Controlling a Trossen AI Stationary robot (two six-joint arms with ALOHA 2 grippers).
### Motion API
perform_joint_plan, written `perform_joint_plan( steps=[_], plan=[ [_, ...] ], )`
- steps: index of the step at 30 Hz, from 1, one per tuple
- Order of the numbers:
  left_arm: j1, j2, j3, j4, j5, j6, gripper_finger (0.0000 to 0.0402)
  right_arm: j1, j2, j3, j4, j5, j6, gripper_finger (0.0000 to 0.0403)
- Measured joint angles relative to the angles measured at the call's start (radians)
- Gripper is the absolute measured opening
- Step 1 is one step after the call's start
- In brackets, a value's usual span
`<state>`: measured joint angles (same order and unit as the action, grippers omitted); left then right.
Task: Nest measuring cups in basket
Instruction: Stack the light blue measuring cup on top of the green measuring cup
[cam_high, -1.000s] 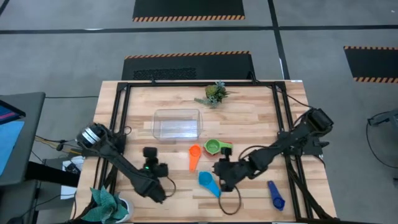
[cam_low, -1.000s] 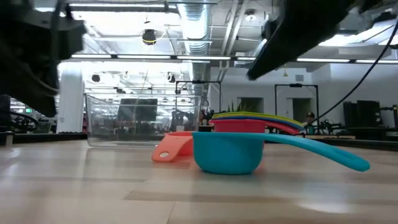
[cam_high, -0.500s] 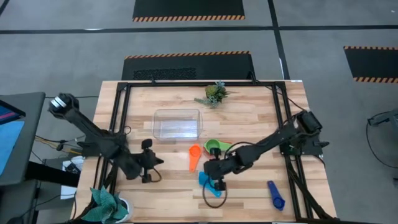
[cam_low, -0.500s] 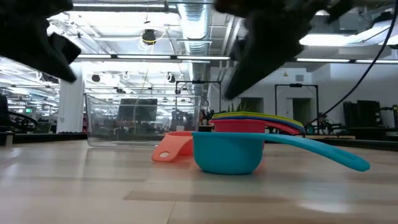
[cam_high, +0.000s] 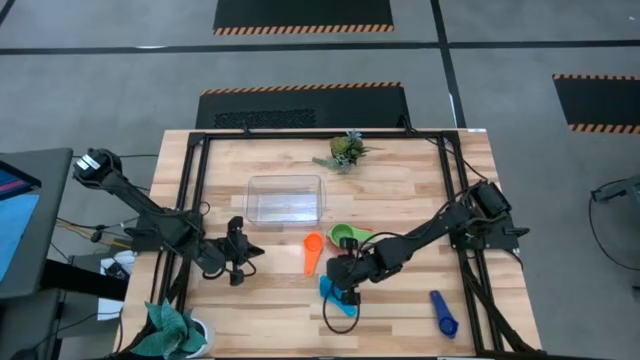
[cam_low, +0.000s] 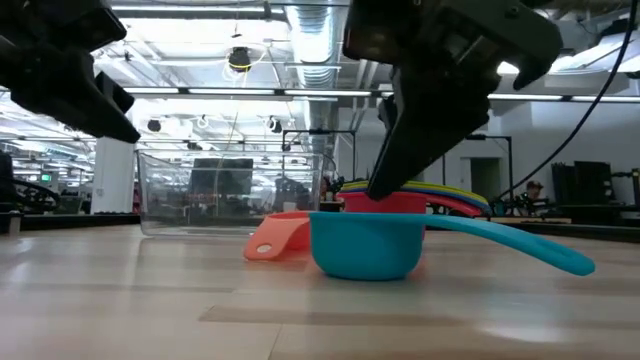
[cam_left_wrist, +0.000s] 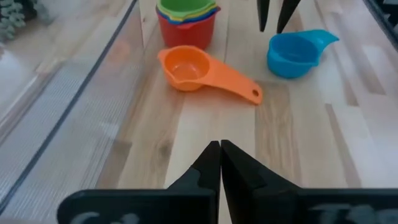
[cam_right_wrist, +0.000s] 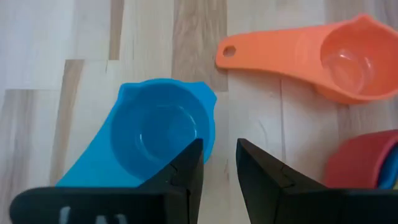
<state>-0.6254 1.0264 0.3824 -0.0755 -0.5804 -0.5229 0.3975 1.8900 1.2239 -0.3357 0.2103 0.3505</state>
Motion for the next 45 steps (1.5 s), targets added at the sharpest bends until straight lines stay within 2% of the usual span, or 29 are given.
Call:
perform_joint_plan(
  steps=[10, 24, 27, 31, 36, 38, 45],
  plan=[
    [0.000, 0.008, 0.000, -0.002, 0.000, -0.013, 0.0000, 0.000, 0.002, 0.000, 0.007, 0.004, 0.043, 0.0118],
    [0.000, 0.008, 0.000, -0.002, 0.000, -0.020, 0.0000, 0.002, 0.108, 0.001, 0.037, 0.002, 0.071, 0.0115],
    [0.000, 0.008, 0.000, -0.002, 0.000, -0.020, 0.0000, 0.002, 0.108, 0.001, 0.037, 0.002, 0.069, 0.0091],
    [0.000, 0.008, 0.000, -0.002, 0.000, -0.020, 0.0000, 0.005, 0.097, 0.002, 0.036, -0.005, 0.031, 0.0021],
    [0.000, 0.008, 0.000, -0.002, 0.000, -0.020, 0.0000, 0.026, 0.071, 0.027, -0.049, -0.003, -0.024, 0.0012],
    [0.000, 0.008, 0.000, -0.005, 0.000, -0.020, 0.0000, 0.033, 0.060, 0.048, -0.089, 0.015, -0.053, 0.0008],
    [0.000, 0.008, 0.001, -0.005, -0.002, -0.022, 0.0000, 0.068, -0.010, 0.110, -0.377, 0.233, -0.183, 0.0008]
  ],
)
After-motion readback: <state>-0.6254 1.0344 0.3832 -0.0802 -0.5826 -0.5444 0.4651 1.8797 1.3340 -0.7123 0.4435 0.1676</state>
